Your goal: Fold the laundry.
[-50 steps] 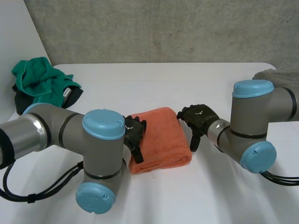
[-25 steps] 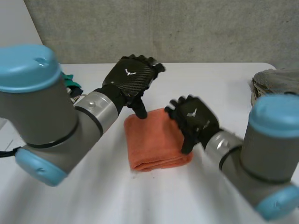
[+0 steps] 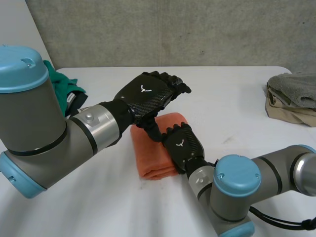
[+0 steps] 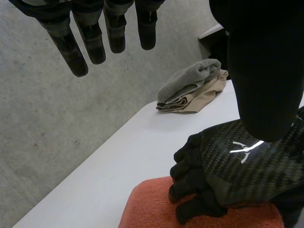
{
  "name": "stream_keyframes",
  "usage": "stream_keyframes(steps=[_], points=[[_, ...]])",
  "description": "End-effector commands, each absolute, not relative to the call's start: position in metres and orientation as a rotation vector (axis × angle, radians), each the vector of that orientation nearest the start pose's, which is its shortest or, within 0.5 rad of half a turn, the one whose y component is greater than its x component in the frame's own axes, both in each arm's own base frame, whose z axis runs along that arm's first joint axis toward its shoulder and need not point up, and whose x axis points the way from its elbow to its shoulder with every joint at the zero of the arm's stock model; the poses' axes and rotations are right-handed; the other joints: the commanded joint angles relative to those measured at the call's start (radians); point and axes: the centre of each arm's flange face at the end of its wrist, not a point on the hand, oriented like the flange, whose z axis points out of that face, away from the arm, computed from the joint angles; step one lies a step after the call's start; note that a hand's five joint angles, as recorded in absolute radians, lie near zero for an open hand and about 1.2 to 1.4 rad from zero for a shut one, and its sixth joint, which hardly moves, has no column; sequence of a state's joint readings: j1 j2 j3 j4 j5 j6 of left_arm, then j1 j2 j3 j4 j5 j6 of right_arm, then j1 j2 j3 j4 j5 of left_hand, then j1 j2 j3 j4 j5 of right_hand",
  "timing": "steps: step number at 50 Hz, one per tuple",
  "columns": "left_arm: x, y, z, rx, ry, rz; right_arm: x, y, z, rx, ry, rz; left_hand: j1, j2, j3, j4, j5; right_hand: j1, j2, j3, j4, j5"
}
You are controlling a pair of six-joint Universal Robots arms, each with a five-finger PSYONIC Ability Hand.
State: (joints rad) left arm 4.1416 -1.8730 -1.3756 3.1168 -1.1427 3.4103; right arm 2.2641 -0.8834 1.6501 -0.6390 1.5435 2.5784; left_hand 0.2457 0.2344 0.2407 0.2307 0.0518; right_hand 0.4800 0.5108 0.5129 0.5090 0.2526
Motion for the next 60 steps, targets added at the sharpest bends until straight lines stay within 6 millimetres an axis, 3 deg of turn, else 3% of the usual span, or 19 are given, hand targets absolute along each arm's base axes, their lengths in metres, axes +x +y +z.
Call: stream_keyframes(steps=[1,4,8,12,16,17,21,24,28,29,33,41,52,60], points=[[-0.334,-0.21,0.267,-1.145,-1.673,1.666,0.36,-0.219,0.104,-1.353,1.767,-2.013,0.006,0.017,0.011,0.021,0.025,0.233,0.202,0.2,0.204,0.286],[-0.334,-0.21,0.267,-1.137,-1.675,1.661,0.366,-0.222,0.104,-1.366,1.726,-2.006,0.006,0.017,0.011,0.021,0.025,0.342,0.311,0.309,0.313,0.394],[-0.333,-0.211,0.267,-1.128,-1.679,1.657,0.372,-0.224,0.102,-1.395,1.698,-1.96,0.006,0.017,0.011,0.021,0.025,0.915,0.885,0.882,0.886,0.968],[-0.332,-0.213,0.268,-1.122,-1.683,1.661,0.371,-0.235,0.107,-1.387,1.724,-1.954,0.006,0.017,0.011,0.021,0.025,0.916,0.885,0.883,0.887,0.969],[-0.331,-0.215,0.27,-1.116,-1.682,1.672,0.35,-0.263,0.113,-1.33,1.81,-1.997,0.006,0.017,0.011,0.021,0.025,0.916,0.885,0.883,0.887,0.969],[-0.33,-0.216,0.27,-1.114,-1.684,1.674,0.338,-0.276,0.117,-1.308,1.849,-2.017,0.006,0.017,0.011,0.021,0.025,0.916,0.885,0.883,0.887,0.969],[-0.327,-0.219,0.274,-1.101,-1.688,1.694,0.314,-0.293,0.123,-1.308,1.919,-2.0,0.006,0.017,0.011,0.021,0.025,0.916,0.885,0.883,0.887,0.969],[-0.326,-0.219,0.276,-1.087,-1.69,1.698,0.311,-0.286,0.119,-1.341,1.936,-1.898,0.006,0.017,0.011,0.021,0.025,0.358,0.327,0.325,0.329,0.411],[-0.326,-0.219,0.276,-1.079,-1.691,1.691,0.307,-0.274,0.116,-1.375,1.947,-1.763,0.006,0.017,0.011,0.021,0.025,0.193,0.162,0.16,0.164,0.246],[-0.326,-0.219,0.275,-1.079,-1.693,1.69,0.306,-0.27,0.115,-1.378,1.95,-1.731,0.006,0.017,0.011,0.021,0.025,0.047,0.016,0.014,0.018,0.1],[-0.326,-0.219,0.274,-1.079,-1.695,1.687,0.305,-0.267,0.115,-1.38,1.946,-1.723,0.006,0.017,0.011,0.021,0.025,-0.084,-0.114,-0.116,-0.113,-0.031],[-0.326,-0.219,0.274,-1.079,-1.695,1.687,0.305,-0.268,0.116,-1.402,1.935,-1.737,0.003,0.014,0.008,0.018,0.022,-0.137,-0.167,-0.17,-0.166,-0.084],[-0.326,-0.218,0.273,-1.078,-1.7,1.681,0.31,-0.278,0.111,-1.448,1.882,-1.814,0.003,0.014,0.008,0.018,0.022,0.089,0.058,0.056,0.06,0.142],[-0.326,-0.218,0.273,-1.078,-1.7,1.681,0.315,-0.288,0.105,-1.453,1.877,-1.831,0.0,0.011,0.005,0.015,0.019,0.125,0.094,0.092,0.096,0.177]])
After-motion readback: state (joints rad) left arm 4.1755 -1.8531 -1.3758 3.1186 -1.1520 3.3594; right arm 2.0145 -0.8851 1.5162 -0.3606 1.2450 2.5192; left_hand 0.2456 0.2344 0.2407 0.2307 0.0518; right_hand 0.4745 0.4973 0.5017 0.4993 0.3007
